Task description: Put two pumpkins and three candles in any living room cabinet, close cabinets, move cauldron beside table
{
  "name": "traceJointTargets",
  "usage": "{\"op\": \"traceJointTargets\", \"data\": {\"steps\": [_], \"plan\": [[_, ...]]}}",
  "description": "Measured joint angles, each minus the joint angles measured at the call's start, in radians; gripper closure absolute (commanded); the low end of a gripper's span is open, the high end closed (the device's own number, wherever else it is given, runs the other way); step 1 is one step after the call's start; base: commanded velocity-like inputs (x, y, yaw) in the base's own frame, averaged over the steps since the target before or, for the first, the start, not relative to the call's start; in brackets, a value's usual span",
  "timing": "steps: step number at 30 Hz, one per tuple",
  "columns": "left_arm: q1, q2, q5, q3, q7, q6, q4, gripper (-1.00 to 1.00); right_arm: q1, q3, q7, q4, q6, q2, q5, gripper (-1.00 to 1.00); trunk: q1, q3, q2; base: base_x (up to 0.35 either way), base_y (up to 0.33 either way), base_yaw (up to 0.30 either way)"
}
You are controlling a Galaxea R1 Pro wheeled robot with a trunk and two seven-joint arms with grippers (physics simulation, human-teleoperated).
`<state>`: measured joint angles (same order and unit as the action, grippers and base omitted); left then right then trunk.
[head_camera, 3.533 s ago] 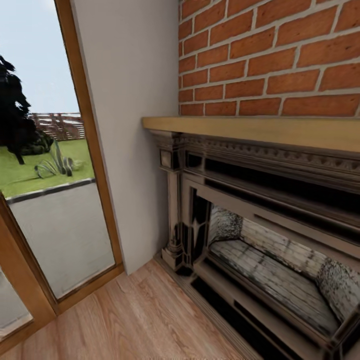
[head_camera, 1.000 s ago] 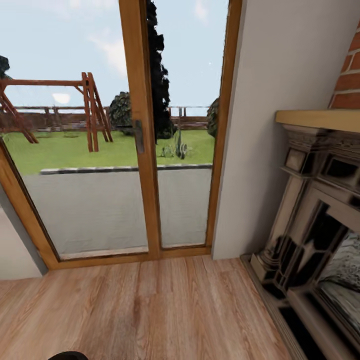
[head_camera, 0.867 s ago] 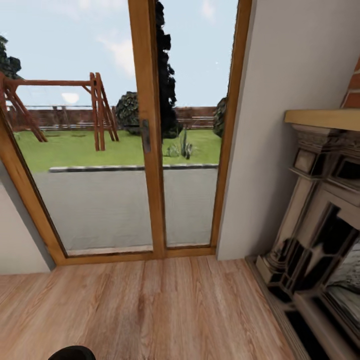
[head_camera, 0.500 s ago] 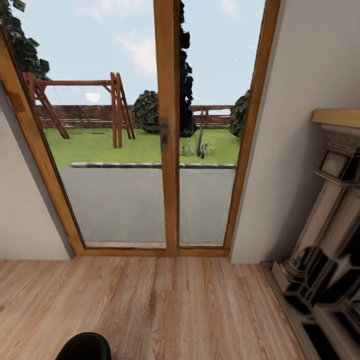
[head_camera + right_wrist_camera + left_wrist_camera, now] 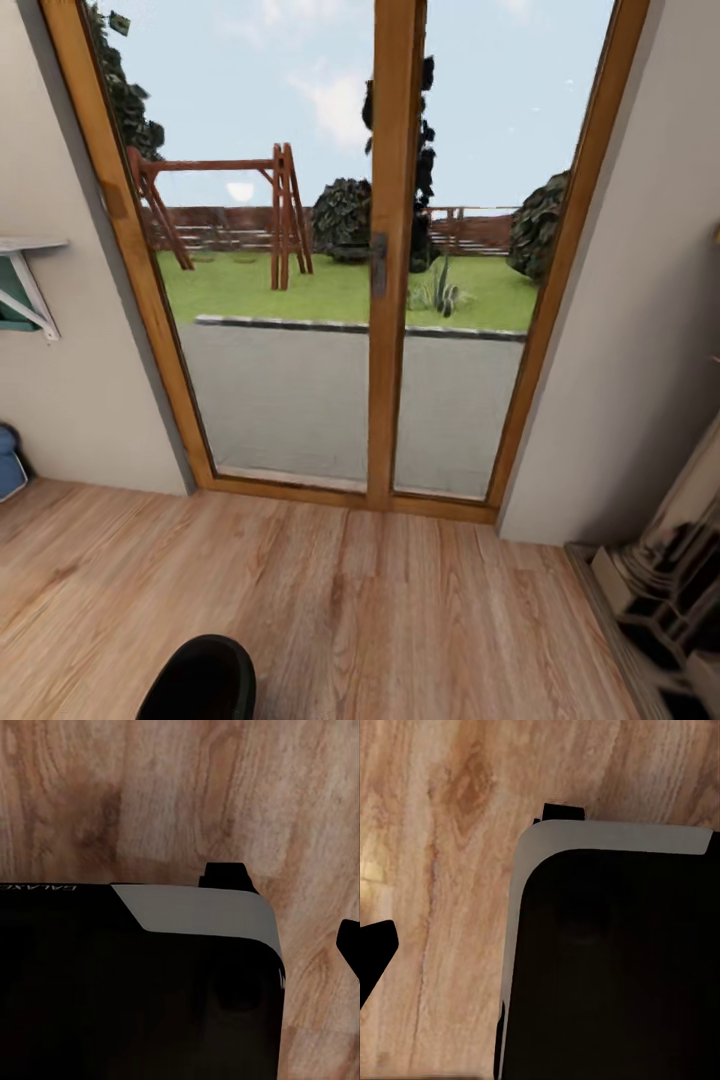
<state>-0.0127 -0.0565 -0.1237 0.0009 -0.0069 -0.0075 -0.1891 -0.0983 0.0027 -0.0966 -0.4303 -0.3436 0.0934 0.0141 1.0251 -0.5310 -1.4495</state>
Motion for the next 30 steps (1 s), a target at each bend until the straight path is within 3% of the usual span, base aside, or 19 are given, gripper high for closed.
{"op": "traceJointTargets", "data": {"steps": [23, 25, 27, 30], "plan": [[0.0, -0.007, -0.005, 0.004, 0.0, -0.001, -0.002, -1.0, 0.0, -0.003, -0.003, -0.002, 0.001, -0.001, -0.006, -1.0, 0.0, -0.014, 0.0, 0.0, 0.0, 0.277], [-0.001, -0.014, -0.007, 0.007, -0.001, 0.0, -0.009, -1.0, 0.0, -0.012, -0.003, -0.009, -0.001, -0.001, -0.009, -1.0, 0.0, -0.015, 0.0, 0.0, 0.0, 0.276], [-0.001, -0.046, -0.015, 0.017, -0.017, 0.002, -0.017, -1.0, 0.0, -0.038, -0.004, -0.031, -0.009, -0.005, -0.009, -1.0, 0.0, -0.017, 0.0, 0.0, 0.0, 0.276], [-0.002, -0.094, -0.048, 0.034, -0.089, 0.011, -0.079, -1.0, 0.0, -0.127, -0.02, -0.158, -0.092, -0.007, -0.007, -1.0, 0.0, -0.019, 0.0, 0.0, 0.0, 0.276]]}}
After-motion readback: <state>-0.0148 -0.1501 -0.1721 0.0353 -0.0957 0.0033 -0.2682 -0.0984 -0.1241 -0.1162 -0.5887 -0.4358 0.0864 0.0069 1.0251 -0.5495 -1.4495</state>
